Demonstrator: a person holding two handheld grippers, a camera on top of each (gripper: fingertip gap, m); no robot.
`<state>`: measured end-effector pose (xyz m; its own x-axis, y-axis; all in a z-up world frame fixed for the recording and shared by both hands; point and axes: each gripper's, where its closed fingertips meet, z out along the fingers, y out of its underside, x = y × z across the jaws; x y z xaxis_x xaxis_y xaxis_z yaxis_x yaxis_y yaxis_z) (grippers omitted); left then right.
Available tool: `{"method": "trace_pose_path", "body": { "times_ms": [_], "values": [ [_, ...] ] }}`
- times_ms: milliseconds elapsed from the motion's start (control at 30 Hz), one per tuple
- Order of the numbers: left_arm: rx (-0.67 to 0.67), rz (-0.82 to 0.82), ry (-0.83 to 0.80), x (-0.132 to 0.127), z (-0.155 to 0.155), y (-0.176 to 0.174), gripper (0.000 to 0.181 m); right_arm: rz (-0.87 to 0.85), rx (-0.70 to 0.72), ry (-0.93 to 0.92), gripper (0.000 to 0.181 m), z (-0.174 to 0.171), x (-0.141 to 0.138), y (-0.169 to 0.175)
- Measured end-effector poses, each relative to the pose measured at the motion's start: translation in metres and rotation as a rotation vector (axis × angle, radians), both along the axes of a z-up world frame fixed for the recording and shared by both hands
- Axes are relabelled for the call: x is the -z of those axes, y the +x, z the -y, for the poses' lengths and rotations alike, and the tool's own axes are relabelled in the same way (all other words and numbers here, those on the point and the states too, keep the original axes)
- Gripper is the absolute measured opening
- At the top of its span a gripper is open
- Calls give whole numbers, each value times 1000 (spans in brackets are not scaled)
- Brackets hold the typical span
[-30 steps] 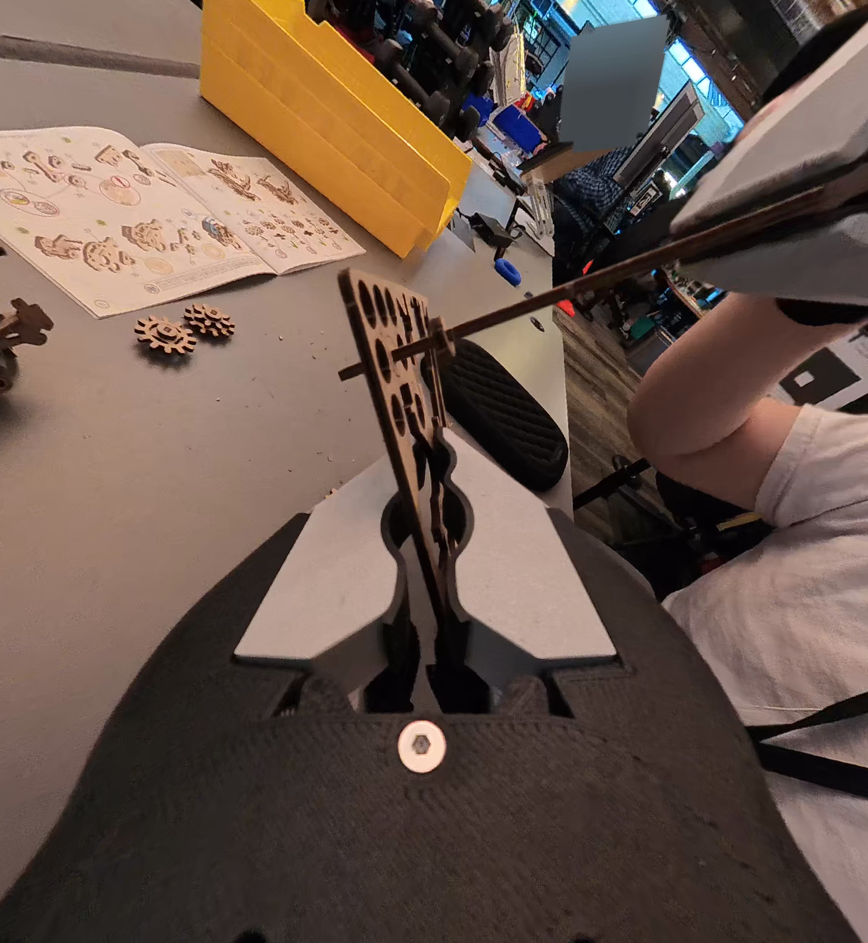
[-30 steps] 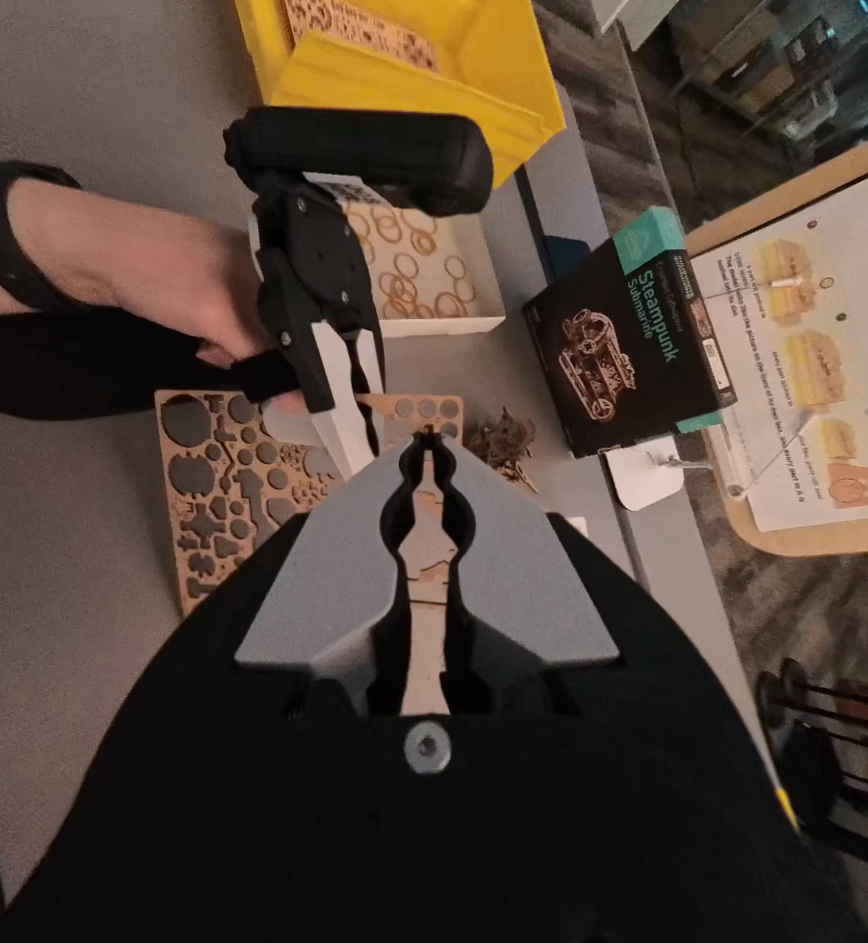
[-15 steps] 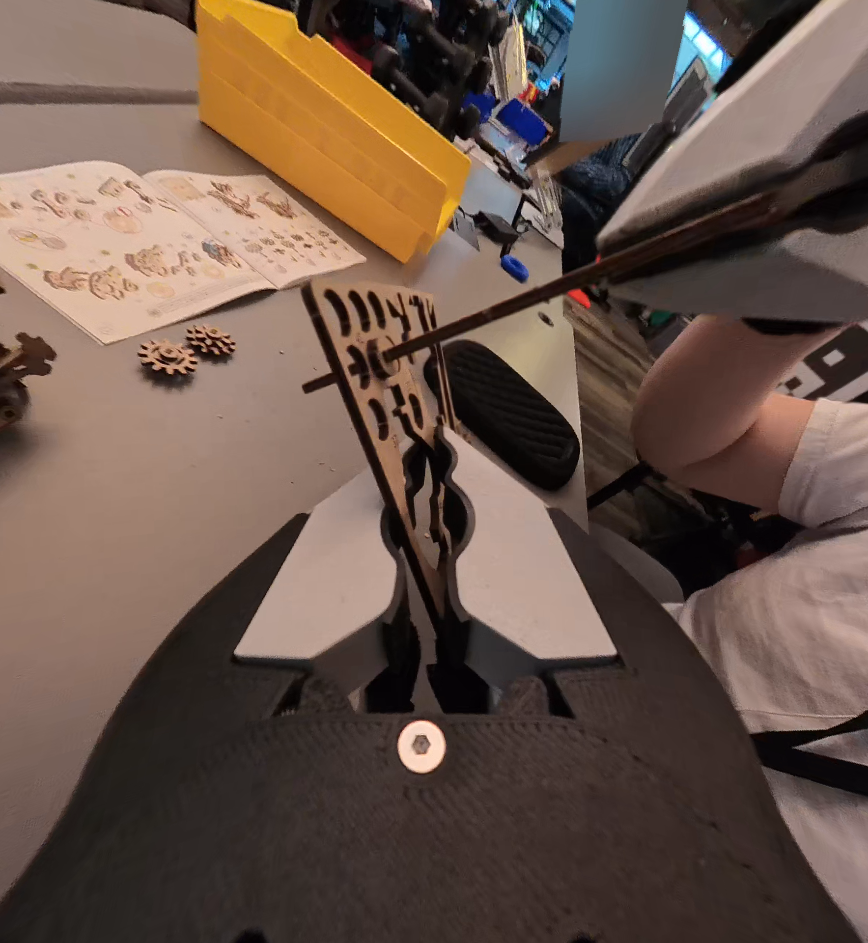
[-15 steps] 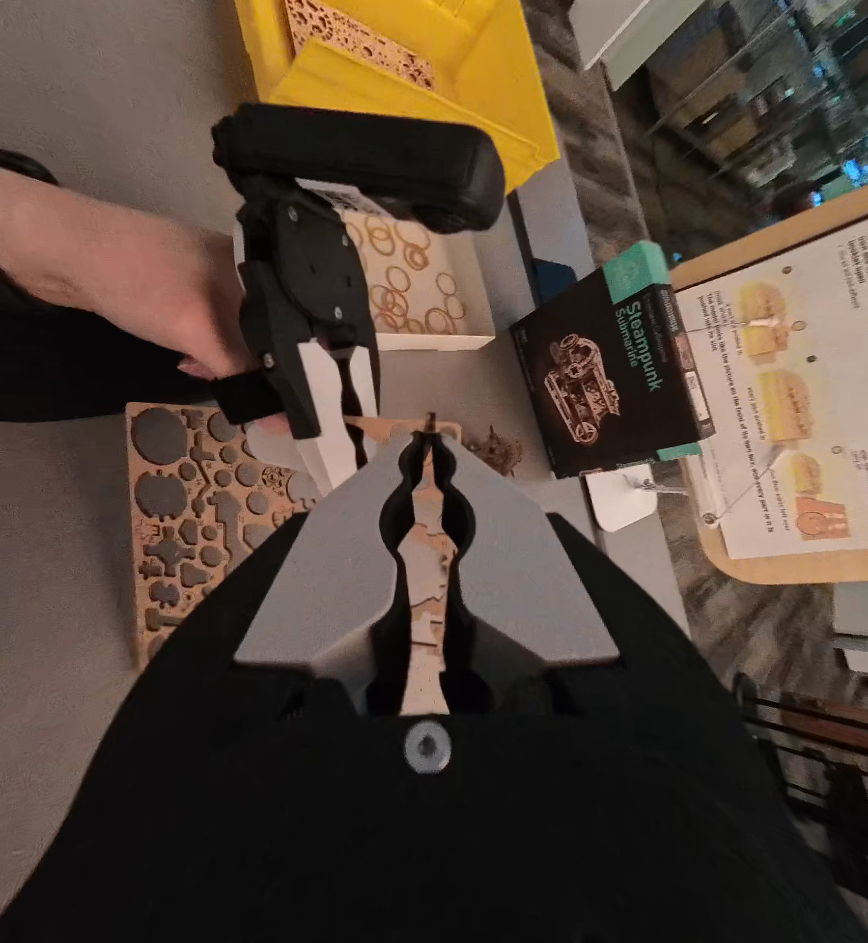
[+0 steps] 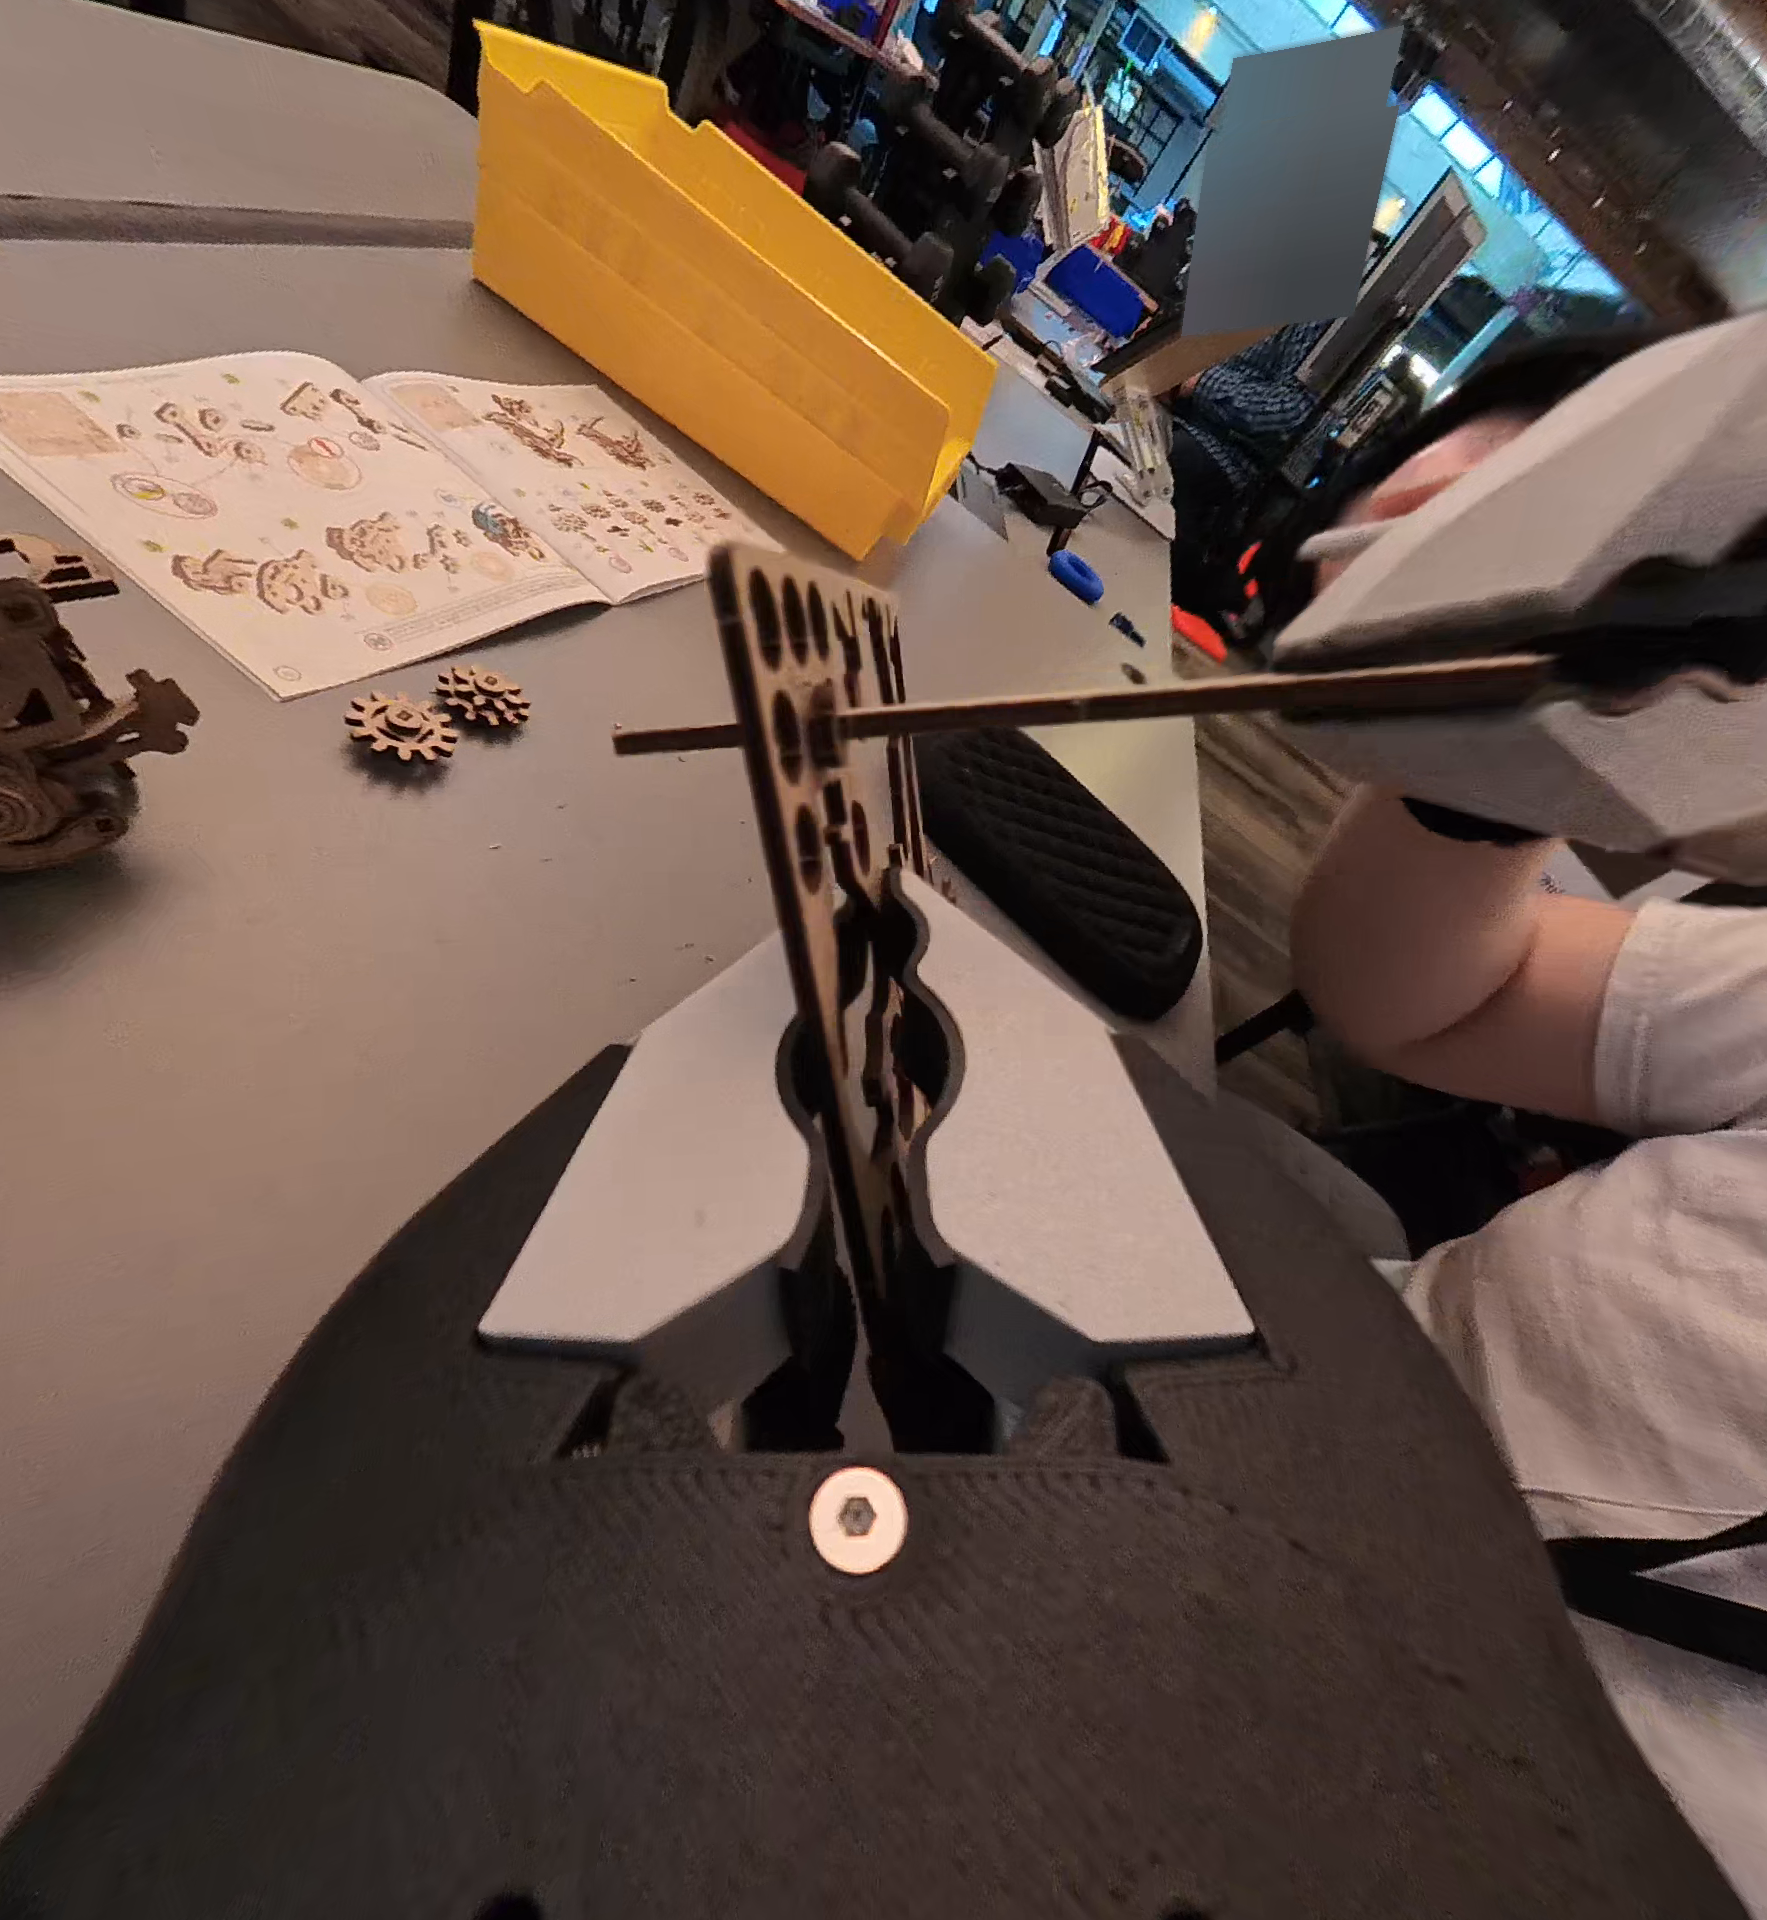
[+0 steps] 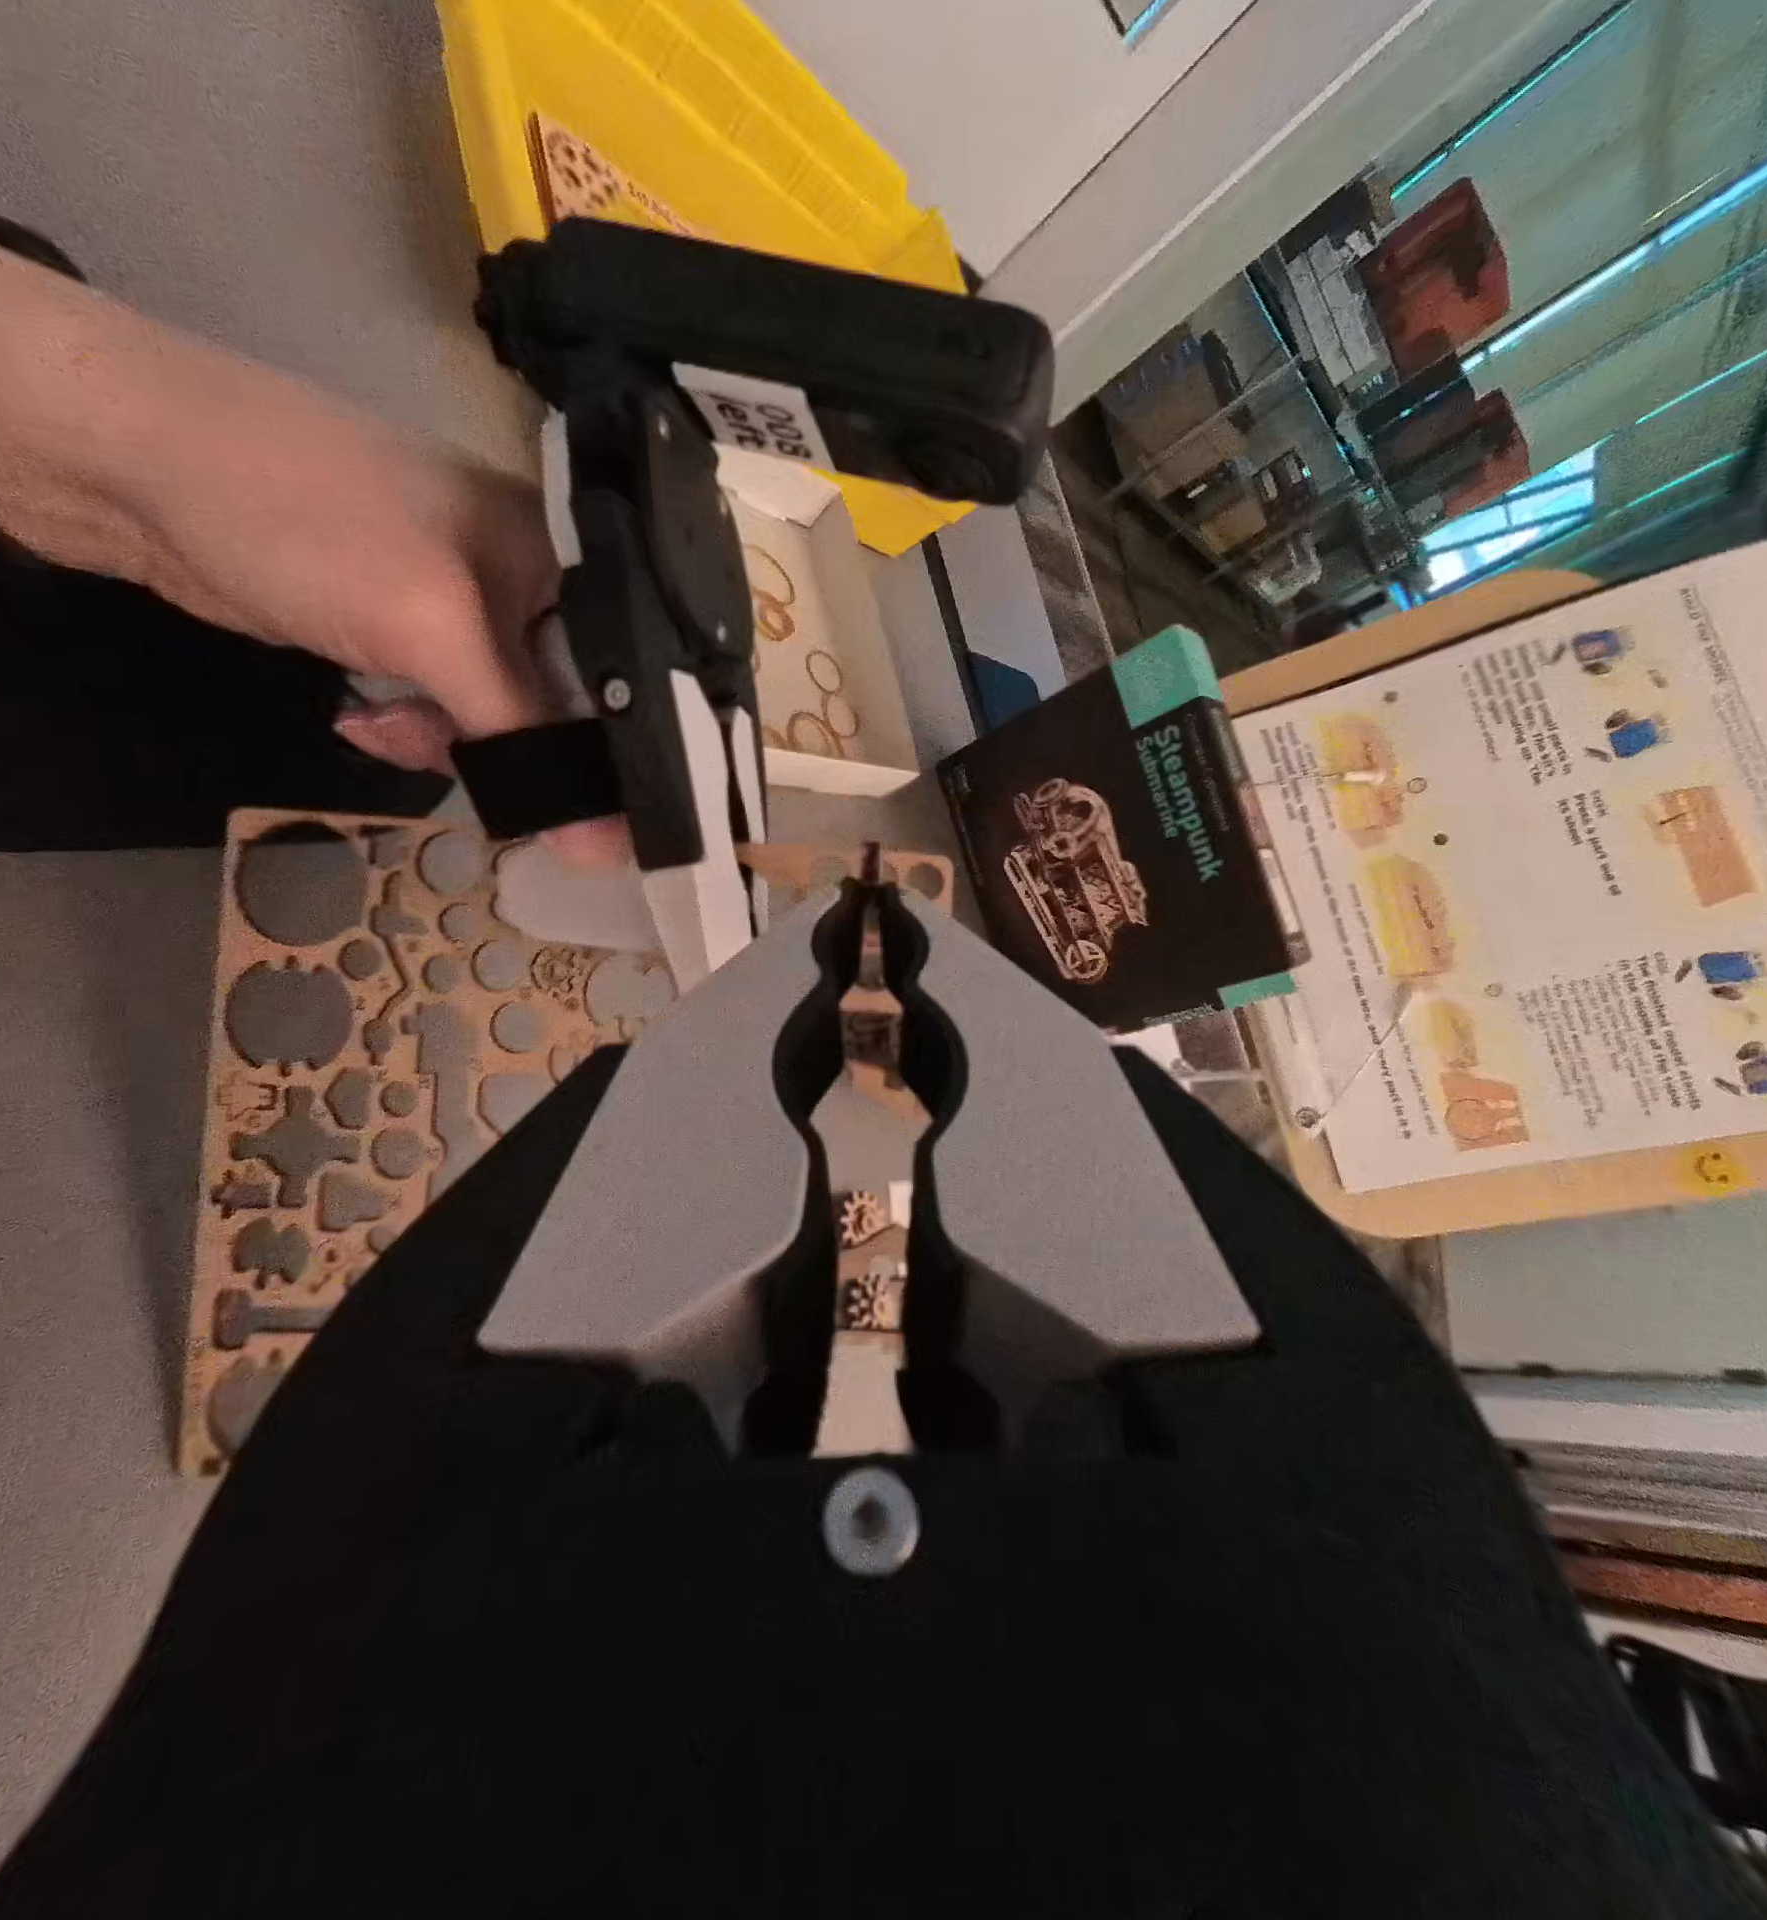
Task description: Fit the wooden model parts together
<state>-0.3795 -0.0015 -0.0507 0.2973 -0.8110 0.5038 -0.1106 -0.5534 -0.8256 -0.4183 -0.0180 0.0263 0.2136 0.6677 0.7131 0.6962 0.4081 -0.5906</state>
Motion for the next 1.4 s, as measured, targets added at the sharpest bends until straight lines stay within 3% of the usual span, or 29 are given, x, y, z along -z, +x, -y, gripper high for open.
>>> {"method": "trace_pose_path", "body": {
  "times_ms": [133, 300, 367, 433, 467, 600, 733, 800, 900, 1100, 1200, 1267, 1400],
  "values": [
    [30, 0, 22, -1, 5, 5, 2, 12, 17, -117, 3, -17, -12, -11],
    [16, 78, 21, -15, 3, -1, 1, -156, -42, -333, 2, -19, -23, 17],
    [4, 131, 38, -26, 2, -7, 1, -145, 36, -275, 0, -26, -11, 39],
    [-2, 143, 41, -31, 1, -13, 1, -100, -9, -248, 0, -12, 7, 37],
    [5, 146, 37, -31, 2, -13, 0, -112, -49, -230, 0, -2, 8, 29],
    [1, 93, 14, -17, -1, -8, 1, -61, 31, -43, 0, -4, -4, 28],
    [17, 90, 7, -15, 1, -4, 1, -149, -71, -82, 32, 0, -15, 15],
    [25, 82, 13, -14, 3, -2, 1, -191, -107, -103, 30, -1, -17, 8],
    [35, 70, 22, -13, 5, 0, 1, -197, -123, -84, 3, -3, -21, 1],
    [28, 14, 54, -8, 6, 2, 1, -89, -97, -203, 2, -12, -19, -9],
    [19, 96, 19, -18, 4, -3, 1, -165, -150, -267, 2, -14, -28, 0],
    [18, 160, -12, -26, 3, -8, 1, -197, -186, -217, 2, -9, -28, 10],
    [-13, 107, 20, -20, -1, -8, 1, -191, -176, -9, 2, 5, -14, 7]
  ]
}}
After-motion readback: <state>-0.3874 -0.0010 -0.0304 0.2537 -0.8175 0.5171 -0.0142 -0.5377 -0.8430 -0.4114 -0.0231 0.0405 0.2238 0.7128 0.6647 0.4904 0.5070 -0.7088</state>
